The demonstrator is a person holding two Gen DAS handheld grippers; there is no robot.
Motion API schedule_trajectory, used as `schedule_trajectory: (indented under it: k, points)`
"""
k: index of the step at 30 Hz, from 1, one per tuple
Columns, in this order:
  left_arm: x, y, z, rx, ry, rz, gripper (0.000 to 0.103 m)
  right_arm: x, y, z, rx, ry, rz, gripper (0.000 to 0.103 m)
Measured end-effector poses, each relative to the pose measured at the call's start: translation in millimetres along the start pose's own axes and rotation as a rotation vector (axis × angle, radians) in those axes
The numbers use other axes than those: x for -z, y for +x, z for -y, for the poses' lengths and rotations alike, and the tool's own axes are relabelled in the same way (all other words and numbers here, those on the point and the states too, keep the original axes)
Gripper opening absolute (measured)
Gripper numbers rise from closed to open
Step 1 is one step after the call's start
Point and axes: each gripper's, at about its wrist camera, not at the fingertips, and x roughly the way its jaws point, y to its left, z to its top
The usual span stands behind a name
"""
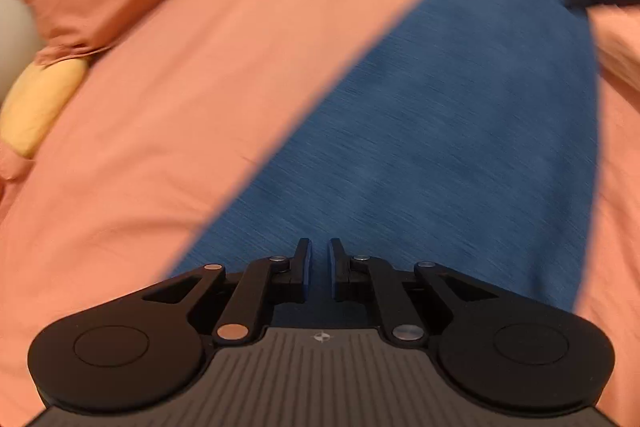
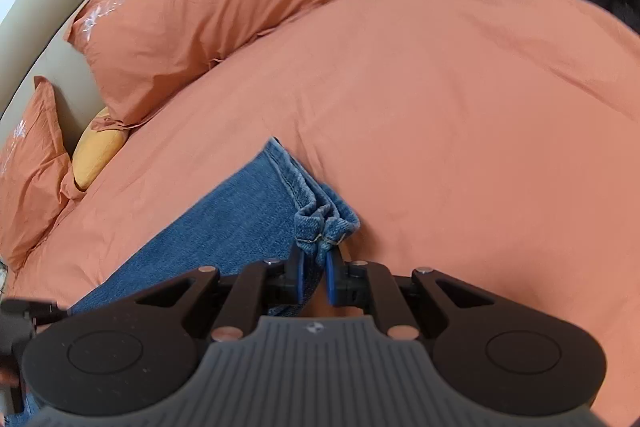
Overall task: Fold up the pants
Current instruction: 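Lift the hem with the right tool toward the waistband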
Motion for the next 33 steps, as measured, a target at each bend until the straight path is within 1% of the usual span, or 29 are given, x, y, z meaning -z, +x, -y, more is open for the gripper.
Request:
schedule_trajectory:
  k: [3, 6, 10, 12, 15, 16, 17, 18, 19, 20, 22, 24, 26, 30, 33]
  points:
    - [13, -7, 25, 0.052, 0.025, 0.003, 0.0, -3, -10, -11, 0.005, -0.031, 0.018, 0.006]
    - [24, -14, 43, 0.102, 0.003, 0.013, 0.0, -6, -20, -23, 0.014, -0.061, 0.028, 0.005]
    - [36, -23, 61, 0.17, -0.056, 0.022, 0.0, -10, -36, -40, 0.01, -0.087, 0.042, 0.005]
    - [42, -28, 68, 0.168, -0.074, 0.031, 0.0, -12, -45, -53, 0.002, -0.106, 0.048, 0.005]
    - [52, -34, 67, 0.198, -0.133, 0.037, 0.0, -15, -62, -76, -0.019, -0.154, 0.065, 0.004]
    - [56, -37, 66, 0.223, -0.152, 0.037, 0.0, -16, -69, -85, -0.027, -0.174, 0.073, 0.004]
    - [61, -44, 66, 0.266, -0.163, 0.039, 0.0, -16, -77, -95, -0.036, -0.196, 0.082, 0.004]
    - [68, -51, 64, 0.309, -0.169, 0.041, 0.004, -16, -84, -108, -0.047, -0.221, 0.091, 0.004]
    - [73, -58, 64, 0.326, -0.164, 0.045, 0.012, -16, -92, -121, -0.06, -0.247, 0.1, 0.004]
    - [79, -68, 64, 0.321, -0.157, 0.058, 0.013, -15, -99, -134, -0.076, -0.272, 0.108, 0.004]
    - [93, -86, 56, 0.311, -0.18, 0.082, 0.013, -12, -113, -163, -0.11, -0.326, 0.121, 0.004]
    - [109, -103, 40, 0.306, -0.225, 0.096, 0.013, -6, -123, -196, -0.138, -0.384, 0.127, 0.004]
    - [126, -119, 18, 0.281, -0.271, 0.11, 0.013, 3, -130, -228, -0.162, -0.431, 0.125, 0.004]
    - [161, -149, -25, 0.2, -0.367, 0.135, 0.013, 28, -127, -286, -0.202, -0.478, 0.096, 0.004]
    - [195, -167, -56, 0.145, -0.453, 0.153, 0.013, 57, -113, -322, -0.241, -0.49, 0.052, 0.004]
